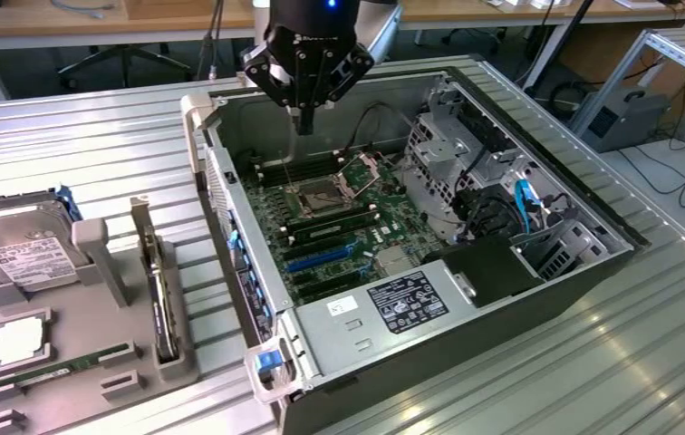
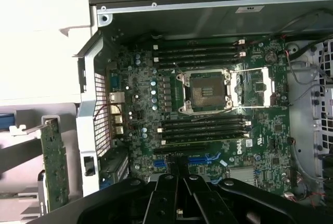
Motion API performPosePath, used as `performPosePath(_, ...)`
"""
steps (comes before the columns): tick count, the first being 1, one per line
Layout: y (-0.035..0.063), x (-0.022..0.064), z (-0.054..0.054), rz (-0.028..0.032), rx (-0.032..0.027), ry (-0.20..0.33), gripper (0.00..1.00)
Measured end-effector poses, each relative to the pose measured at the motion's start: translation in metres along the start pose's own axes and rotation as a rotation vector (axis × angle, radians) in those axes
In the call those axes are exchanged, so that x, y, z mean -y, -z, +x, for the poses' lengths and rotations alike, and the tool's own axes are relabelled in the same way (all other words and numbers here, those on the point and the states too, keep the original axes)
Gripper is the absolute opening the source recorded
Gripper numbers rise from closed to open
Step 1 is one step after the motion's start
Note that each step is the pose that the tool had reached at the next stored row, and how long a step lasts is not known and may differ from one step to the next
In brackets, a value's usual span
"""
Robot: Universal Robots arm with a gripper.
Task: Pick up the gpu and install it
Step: 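Reach for the gpu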
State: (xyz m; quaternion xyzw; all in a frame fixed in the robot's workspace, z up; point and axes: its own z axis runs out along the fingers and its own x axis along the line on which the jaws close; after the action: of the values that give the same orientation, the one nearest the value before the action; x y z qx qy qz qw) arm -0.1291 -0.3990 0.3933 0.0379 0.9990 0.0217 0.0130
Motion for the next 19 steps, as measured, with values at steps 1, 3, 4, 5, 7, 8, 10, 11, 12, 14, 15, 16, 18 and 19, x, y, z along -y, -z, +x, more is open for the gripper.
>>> performPosePath(1, 0.0000, 0.0002, 0.002, -0.0001, 0.0001, 0.000, 0.11)
performPosePath(3, 0.0001, 0.0004, 0.006, -0.0001, 0.0001, 0.000, 0.11)
performPosePath(4, 0.0001, 0.0005, 0.007, -0.0001, 0.0001, 0.000, 0.11)
performPosePath(5, 0.0001, 0.0005, 0.007, 0.0000, 0.0000, 0.000, 0.11)
performPosePath(7, 0.0002, 0.0005, 0.007, 0.0000, 0.0000, 0.000, 0.11)
performPosePath(8, 0.0002, 0.0005, 0.007, 0.0000, 0.0000, 0.000, 0.11)
performPosePath(10, 0.0002, 0.0005, 0.007, 0.0000, 0.0000, 0.000, 0.11)
performPosePath(11, 0.0001, 0.0005, 0.007, -0.0001, 0.0000, 0.000, 0.11)
performPosePath(12, 0.0002, 0.0005, 0.007, 0.0000, 0.0000, 0.000, 0.11)
performPosePath(14, 0.0002, 0.0006, 0.008, -0.0001, 0.0001, 0.000, 0.11)
performPosePath(15, 0.0002, 0.0007, 0.009, -0.0001, 0.0000, 0.000, 0.11)
performPosePath(16, 0.0003, 0.0008, 0.010, 0.0000, 0.0000, 0.000, 0.11)
performPosePath(18, 0.0004, 0.0013, 0.017, -0.0001, 0.0000, 0.000, 0.11)
performPosePath(19, 0.0005, 0.0015, 0.020, 0.0000, 0.0000, 0.000, 0.11)
